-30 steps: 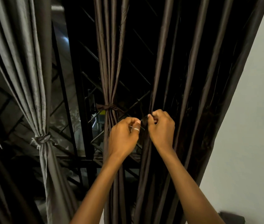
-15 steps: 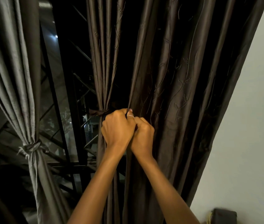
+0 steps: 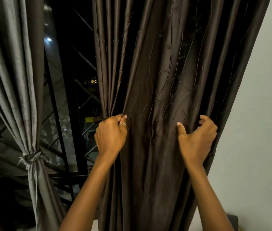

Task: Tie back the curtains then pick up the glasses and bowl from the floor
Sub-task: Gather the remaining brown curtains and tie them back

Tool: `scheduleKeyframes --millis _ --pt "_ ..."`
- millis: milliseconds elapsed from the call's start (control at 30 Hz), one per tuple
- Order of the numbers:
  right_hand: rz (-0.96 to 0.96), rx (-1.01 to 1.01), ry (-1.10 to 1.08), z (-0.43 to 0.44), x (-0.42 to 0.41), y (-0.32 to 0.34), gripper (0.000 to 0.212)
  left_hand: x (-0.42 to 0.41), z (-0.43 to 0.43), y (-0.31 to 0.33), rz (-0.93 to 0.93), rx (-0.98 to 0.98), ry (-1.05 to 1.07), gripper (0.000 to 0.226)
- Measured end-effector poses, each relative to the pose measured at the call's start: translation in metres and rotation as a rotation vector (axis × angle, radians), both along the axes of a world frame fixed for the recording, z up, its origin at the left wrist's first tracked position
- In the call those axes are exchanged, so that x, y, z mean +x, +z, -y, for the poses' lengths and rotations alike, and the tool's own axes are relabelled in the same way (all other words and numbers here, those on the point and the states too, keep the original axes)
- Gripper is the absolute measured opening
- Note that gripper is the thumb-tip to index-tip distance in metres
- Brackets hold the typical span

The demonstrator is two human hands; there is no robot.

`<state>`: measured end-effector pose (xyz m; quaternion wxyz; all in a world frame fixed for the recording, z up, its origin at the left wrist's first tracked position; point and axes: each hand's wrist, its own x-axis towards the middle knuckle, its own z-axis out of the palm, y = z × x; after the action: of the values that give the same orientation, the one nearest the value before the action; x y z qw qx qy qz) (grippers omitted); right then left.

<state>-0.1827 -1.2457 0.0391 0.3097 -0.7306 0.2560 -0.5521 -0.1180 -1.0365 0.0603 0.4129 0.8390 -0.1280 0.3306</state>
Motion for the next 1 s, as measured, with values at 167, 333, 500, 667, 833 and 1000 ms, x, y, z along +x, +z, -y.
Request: scheduleKeyframes --millis 167,333,500,667,833,1000 --pt "-0.205 0.068 0.162 0.047 -0.004 0.007 0.022 0.013 -0.02 0.002 0.007 -0.002 -0.003 0.053" --pt "-0.248 -0.022 0.155 0.072 -0.008 0.01 0.048 0.025 -0.029 0.004 0.018 0.029 0.004 0.053" --pt "-0.2 0.035 0.161 0.062 -0.007 -0.001 0.043 0.022 -0.023 -0.003 0.024 -0.009 0.008 0.048" --pt "-0.106 -0.001 0.214 0.029 -0.011 -0.015 0.033 0.01 -0.006 -0.014 0.065 -0.08 -0.077 0.029" --pt "-0.071 -0.066 0.354 -0.019 -0.003 -0.03 0.02 -0.003 0.028 -0.035 0.001 -0.082 -0.22 0.023" --pt "-0.054 -0.165 0.408 -0.056 0.009 -0.032 0.01 -0.009 0.056 -0.04 -0.024 -0.091 -0.317 0.018"
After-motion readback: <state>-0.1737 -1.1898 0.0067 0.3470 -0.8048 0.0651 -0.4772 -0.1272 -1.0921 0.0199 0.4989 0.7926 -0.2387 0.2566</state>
